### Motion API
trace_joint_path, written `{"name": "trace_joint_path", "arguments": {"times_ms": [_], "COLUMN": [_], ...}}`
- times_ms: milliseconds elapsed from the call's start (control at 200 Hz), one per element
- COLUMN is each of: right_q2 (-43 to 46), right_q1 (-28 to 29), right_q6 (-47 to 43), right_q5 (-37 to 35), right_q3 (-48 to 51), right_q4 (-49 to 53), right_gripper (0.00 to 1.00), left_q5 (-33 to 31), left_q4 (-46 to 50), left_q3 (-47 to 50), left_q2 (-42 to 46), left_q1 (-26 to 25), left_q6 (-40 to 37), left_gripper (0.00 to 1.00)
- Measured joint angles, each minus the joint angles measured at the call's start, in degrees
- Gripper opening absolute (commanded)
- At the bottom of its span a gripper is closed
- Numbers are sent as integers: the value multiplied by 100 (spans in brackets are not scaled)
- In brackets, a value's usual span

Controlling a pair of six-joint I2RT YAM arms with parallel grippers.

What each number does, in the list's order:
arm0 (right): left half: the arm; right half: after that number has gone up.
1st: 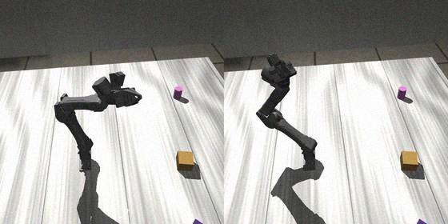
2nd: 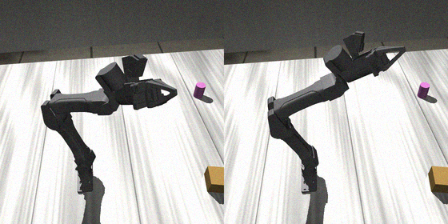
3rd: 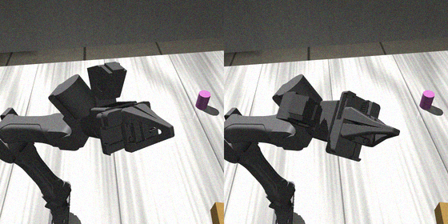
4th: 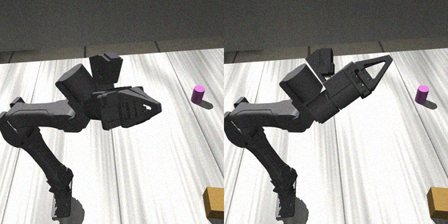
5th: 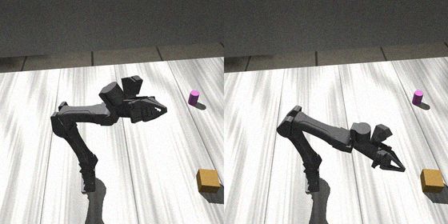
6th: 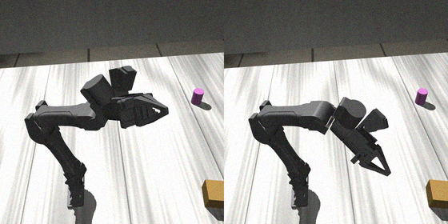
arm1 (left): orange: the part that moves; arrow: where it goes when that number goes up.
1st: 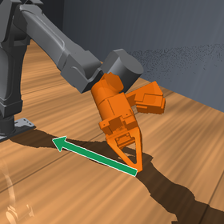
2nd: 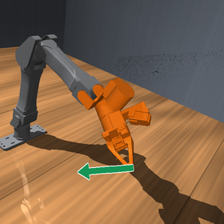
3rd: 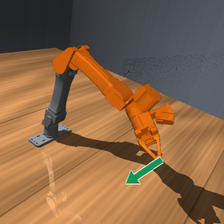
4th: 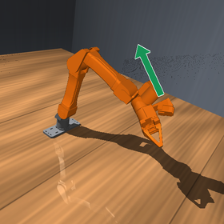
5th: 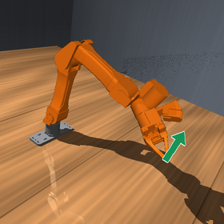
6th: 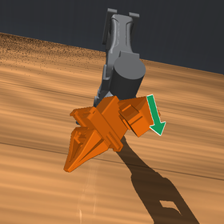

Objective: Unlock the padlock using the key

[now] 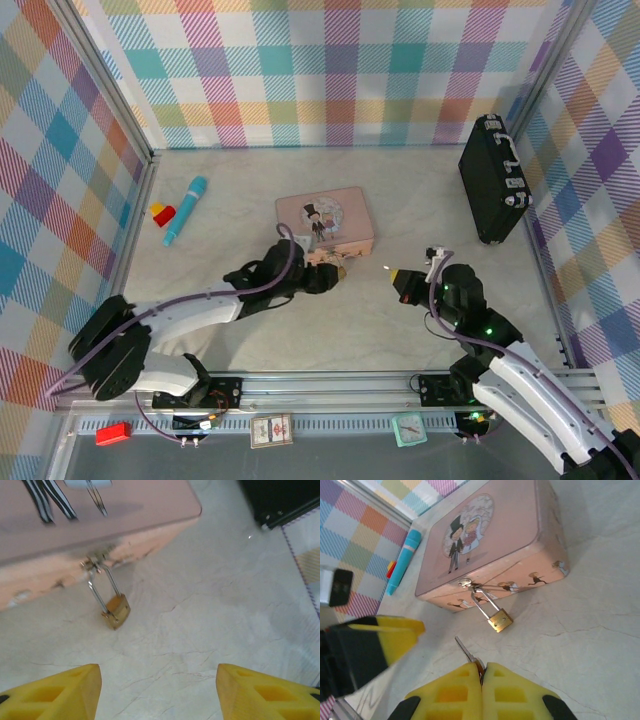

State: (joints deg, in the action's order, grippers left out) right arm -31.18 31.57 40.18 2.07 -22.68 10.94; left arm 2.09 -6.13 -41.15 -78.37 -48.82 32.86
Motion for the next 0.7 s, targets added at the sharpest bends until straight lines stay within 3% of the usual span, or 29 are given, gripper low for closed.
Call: {"name": "trace_joint_path", "arguments": {"times_ms": [385, 700], "right_q2": [514, 584], "right_q1": [0, 0], "right_q6": [625, 763], "right_q5": [-31, 55], "right_q3": [662, 730], "right_q4": [2, -245], "right_gripper": [0, 0], "left_q5": [-1303, -1733], "left_q4": [-1974, -2903], "left_q3": [605, 343], "left_q2": [-1340, -2371], "left_q1": [-358, -363], "left_q6": [706, 929], "left_gripper": [62, 56]}}
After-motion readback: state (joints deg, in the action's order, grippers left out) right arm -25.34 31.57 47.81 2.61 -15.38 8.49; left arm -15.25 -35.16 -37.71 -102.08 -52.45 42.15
